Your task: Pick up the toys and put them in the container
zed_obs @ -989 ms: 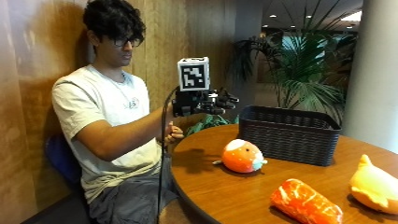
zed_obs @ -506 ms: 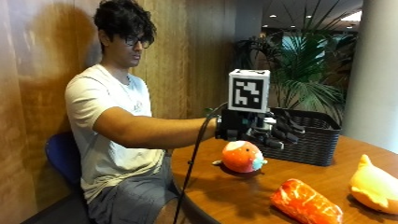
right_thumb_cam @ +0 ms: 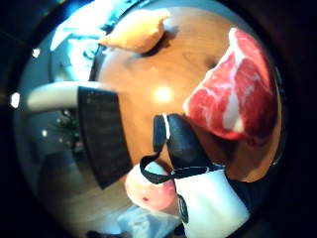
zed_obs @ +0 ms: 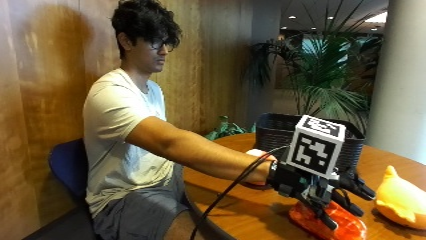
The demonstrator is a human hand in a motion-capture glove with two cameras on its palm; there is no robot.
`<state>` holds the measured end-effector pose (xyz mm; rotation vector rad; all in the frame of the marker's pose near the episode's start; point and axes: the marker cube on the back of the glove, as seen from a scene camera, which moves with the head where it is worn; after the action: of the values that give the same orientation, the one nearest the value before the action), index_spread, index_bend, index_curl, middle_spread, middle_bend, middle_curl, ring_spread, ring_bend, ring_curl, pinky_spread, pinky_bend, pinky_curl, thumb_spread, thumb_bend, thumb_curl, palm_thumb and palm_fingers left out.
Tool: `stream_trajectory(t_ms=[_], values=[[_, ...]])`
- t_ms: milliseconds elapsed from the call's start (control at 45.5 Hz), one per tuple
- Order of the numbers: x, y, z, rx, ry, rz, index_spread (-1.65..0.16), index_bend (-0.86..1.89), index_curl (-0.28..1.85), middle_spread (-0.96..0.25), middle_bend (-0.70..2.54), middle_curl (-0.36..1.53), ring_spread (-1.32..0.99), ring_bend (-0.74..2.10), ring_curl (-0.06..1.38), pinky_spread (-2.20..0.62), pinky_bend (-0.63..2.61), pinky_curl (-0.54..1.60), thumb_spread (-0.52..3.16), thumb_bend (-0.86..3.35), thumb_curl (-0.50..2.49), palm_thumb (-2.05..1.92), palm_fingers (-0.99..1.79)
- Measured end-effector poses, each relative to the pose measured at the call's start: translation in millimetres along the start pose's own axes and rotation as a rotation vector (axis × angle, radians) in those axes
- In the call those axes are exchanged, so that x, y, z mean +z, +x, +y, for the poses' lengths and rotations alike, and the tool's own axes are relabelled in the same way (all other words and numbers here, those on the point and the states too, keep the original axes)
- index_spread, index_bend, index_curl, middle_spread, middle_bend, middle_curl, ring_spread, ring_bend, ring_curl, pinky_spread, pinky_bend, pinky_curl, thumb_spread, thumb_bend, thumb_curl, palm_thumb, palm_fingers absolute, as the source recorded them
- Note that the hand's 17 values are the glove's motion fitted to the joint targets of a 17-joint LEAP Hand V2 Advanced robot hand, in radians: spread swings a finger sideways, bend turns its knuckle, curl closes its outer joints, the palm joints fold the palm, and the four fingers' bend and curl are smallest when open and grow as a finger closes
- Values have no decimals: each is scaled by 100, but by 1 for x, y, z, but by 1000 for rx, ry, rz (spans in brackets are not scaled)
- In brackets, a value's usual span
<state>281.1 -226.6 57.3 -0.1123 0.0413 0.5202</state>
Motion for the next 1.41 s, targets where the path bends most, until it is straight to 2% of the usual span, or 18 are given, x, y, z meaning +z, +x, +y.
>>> stream_trajectory(t_ms=[220, 352, 440, 506, 594, 616, 638, 660, 682, 704, 748, 770, 880, 1077, 1275, 1407], values=[[29, 0, -21, 98, -173, -6, -30, 10, 19, 4, 2, 11, 3, 18, 26, 5, 116, 43, 130, -2, 32, 5, -34], [42, 0, -26, 101, -277, -22, -30, 14, 20, 6, 2, 10, 6, 10, 23, 5, 122, 44, 128, -2, 32, 4, -39], [41, 0, -27, 100, -291, -29, -31, 20, 24, 8, 2, 9, 8, 8, 20, 5, 121, 43, 128, 0, 33, 7, -38], [39, 3, -27, 76, -236, -15, -32, 25, 27, 9, 5, 8, 9, 9, 19, 5, 116, 42, 128, 0, 34, 10, -32], [38, 9, -26, 6, -56, -13, -32, 39, 32, 11, 10, 9, 10, 15, 18, 3, 104, 39, 131, 2, 35, 15, -12], [38, 9, -26, -7, -13, -10, -32, 45, 35, 11, 14, 10, 9, 22, 20, 0, 100, 37, 134, 5, 37, 20, 4], [38, 9, -25, -17, 23, -6, -32, 47, 35, 11, 14, 10, 9, 22, 20, -2, 100, 37, 135, 5, 37, 21, 6], [38, 9, -25, -26, 54, 1, -31, 42, 34, 9, 16, 10, 7, 36, 24, -12, 108, 39, 137, 10, 39, 29, 32], [38, 9, -24, -36, 83, 12, -32, 43, 33, 12, 10, 9, 10, 15, 15, -2, 99, 33, 134, 3, 37, 19, -8], [37, 8, -23, -48, 114, 26, -31, 40, 36, 9, 19, 11, 5, 44, 28, -17, 111, 40, 138, 12, 41, 34, 41], [35, 5, -20, -74, 171, 57, -31, 36, 32, 3, 27, 13, -4, 56, 26, -24, 106, 34, 137, 17, 45, 44, 68], [34, 4, -18, -87, 190, 68, -31, 34, 31, 2, 27, 13, -7, 58, 26, -26, 105, 34, 136, 18, 46, 46, 69], [29, -2, -7, -133, 217, 57, -34, 44, 37, -10, 46, 19, -24, 82, 36, -34, 106, 37, 120, 22, 57, 62, 119], [-4, -22, 14, -202, 292, 57, -39, 62, 54, -21, 84, 34, -36, 110, 52, -41, 107, 44, 102, 26, 70, 71, 123], [-61, -52, 30, -291, 360, 113, -43, 74, 70, -26, 107, 46, -40, 124, 59, -44, 114, 49, 88, 27, 82, 72, 113], [-102, -87, 43, -348, 399, 38, -45, 79, 81, -28, 115, 52, -40, 129, 62, -44, 118, 52, 80, 28, 90, 71, 107]])
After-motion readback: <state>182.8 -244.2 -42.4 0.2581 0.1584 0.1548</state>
